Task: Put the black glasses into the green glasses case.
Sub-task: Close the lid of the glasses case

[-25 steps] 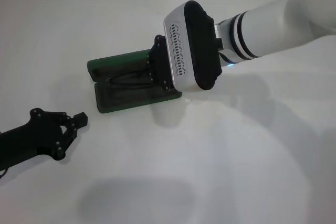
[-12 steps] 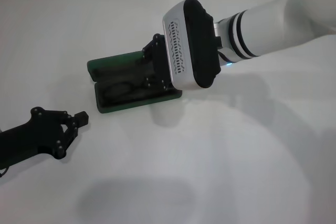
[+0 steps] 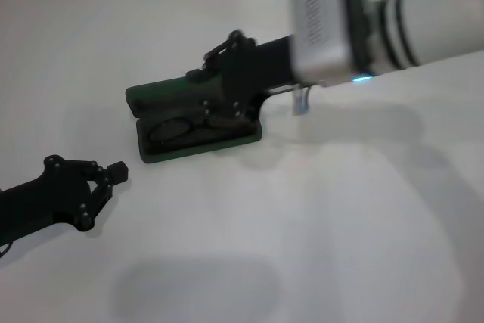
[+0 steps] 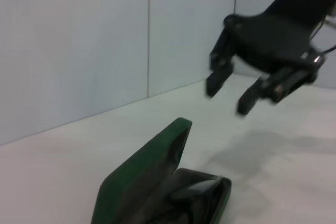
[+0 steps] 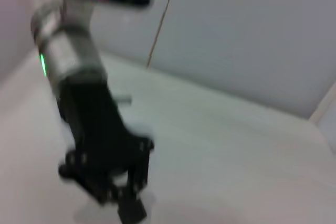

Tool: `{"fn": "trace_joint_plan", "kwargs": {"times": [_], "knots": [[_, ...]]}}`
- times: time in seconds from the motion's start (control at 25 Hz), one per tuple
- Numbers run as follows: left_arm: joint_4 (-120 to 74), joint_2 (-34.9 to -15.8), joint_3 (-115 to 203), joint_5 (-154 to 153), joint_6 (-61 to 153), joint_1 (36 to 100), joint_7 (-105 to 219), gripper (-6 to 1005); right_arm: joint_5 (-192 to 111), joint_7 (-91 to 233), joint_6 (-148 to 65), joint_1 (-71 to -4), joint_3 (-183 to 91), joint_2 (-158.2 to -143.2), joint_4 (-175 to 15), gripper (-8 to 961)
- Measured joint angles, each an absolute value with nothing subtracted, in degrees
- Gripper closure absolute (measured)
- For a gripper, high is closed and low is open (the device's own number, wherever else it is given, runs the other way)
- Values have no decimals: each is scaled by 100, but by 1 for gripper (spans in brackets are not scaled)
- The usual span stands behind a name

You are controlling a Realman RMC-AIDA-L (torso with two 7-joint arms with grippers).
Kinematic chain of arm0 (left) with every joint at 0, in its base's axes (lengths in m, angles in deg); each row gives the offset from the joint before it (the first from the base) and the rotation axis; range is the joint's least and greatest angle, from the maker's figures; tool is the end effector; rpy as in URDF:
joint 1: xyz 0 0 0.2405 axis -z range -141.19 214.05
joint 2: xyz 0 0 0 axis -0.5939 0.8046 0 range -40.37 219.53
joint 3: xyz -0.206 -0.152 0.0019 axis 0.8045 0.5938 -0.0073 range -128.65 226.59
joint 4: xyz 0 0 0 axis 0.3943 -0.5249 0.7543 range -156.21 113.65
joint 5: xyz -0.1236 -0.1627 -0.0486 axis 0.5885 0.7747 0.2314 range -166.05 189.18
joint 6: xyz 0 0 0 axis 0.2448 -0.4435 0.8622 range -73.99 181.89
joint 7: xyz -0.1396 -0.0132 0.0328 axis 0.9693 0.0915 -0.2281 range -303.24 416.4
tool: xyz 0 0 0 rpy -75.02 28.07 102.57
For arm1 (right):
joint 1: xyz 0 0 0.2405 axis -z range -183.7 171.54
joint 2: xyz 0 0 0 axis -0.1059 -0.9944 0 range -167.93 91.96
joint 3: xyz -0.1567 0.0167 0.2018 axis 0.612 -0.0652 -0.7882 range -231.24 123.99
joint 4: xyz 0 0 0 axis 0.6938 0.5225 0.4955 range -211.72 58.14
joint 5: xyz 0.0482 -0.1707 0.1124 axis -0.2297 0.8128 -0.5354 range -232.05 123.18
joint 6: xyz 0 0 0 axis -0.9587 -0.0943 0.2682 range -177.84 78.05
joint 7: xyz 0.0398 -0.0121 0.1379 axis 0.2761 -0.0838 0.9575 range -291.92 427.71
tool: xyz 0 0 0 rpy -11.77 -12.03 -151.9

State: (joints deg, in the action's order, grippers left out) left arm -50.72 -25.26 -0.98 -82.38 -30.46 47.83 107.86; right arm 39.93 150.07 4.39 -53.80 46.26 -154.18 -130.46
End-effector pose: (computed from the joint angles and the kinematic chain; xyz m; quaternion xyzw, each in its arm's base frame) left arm -0.3540 0.2445 0.0089 -0.9179 -0.1749 -0.2337 0.2687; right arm 0.0642 0.3800 -0.0913 -0.9759 -0.1618 0.1021 0.1049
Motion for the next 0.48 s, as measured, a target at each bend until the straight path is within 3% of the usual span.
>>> {"fn": "trace_joint_plan", "kwargs": {"times": [0.48], "knots": [[-5039, -2551, -122, -8278, -3123, 4956, 10791, 946, 3389, 14472, 3146, -4113, 1339, -15364, -12227, 519]]}}
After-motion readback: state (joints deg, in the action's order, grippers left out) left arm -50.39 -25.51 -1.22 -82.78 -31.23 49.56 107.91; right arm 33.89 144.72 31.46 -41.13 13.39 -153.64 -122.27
